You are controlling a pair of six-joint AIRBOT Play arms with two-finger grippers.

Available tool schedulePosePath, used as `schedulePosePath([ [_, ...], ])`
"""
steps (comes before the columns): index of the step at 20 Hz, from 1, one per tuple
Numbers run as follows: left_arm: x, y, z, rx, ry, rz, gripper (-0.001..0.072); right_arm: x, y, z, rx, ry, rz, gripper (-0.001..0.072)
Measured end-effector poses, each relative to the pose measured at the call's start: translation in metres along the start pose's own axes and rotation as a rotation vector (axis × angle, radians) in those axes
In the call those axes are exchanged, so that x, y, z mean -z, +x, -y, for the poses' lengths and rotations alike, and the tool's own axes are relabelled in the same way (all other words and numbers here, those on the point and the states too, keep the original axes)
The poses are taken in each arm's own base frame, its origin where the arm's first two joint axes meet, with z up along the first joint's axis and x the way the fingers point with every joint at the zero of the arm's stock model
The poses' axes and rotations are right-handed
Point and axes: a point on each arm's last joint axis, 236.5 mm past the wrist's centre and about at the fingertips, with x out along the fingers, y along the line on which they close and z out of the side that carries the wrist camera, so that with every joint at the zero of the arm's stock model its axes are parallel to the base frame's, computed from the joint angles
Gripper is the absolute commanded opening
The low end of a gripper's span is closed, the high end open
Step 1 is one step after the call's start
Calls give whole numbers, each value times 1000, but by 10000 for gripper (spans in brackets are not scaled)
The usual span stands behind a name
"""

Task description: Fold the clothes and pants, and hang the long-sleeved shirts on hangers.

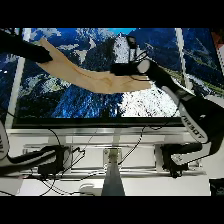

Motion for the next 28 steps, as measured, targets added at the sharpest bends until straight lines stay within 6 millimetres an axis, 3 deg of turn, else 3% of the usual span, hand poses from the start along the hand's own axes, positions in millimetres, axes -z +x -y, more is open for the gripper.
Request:
schedulePosePath([
  [3, 0, -19, 13, 7, 2, 26, 11, 29, 41, -76, -92, -38, -54, 12],
  [5, -1, -21, 19, 27, 1, 35, 11, 43, 57, -121, -149, -67, -67, 12],
  [7, -3, -18, 25, 57, -3, 40, 11, 51, 65, -152, -191, -80, -68, 12],
  [10, -9, -8, 39, 136, -20, 47, 11, 52, 68, -166, -209, -81, -69, 12],
  [12, -13, 2, 51, 202, -28, 46, 11, 50, 65, -150, -187, -77, -109, 12],
  [15, -26, 24, 80, 303, -21, 53, 11, 32, 47, -85, -78, -90, -185, 12],
  [17, -41, 43, 110, 374, -6, 73, 11, 12, 18, -19, 39, -86, -236, 12],
  [22, -83, 110, 224, 540, 25, 163, 21, -38, -100, 155, 321, 18, -259, 12],
  [23, -88, 125, 248, 556, 27, 185, 207, -40, -126, 186, 361, 53, -261, 12],
  [24, -93, 141, 272, 565, 26, 211, 654, -41, -149, 212, 390, 83, -265, 15],
  [25, -97, 153, 293, 573, 24, 235, 701, -38, -171, 236, 413, 116, -273, 119],
  [26, -97, 165, 312, 577, 26, 253, 704, -33, -189, 257, 432, 147, -280, 421],
  [27, -98, 173, 327, 576, 31, 272, 704, -27, -204, 274, 437, 185, -281, 567],
  [28, -99, 179, 337, 569, 45, 292, 704, -22, -214, 286, 426, 222, -275, 569],
])
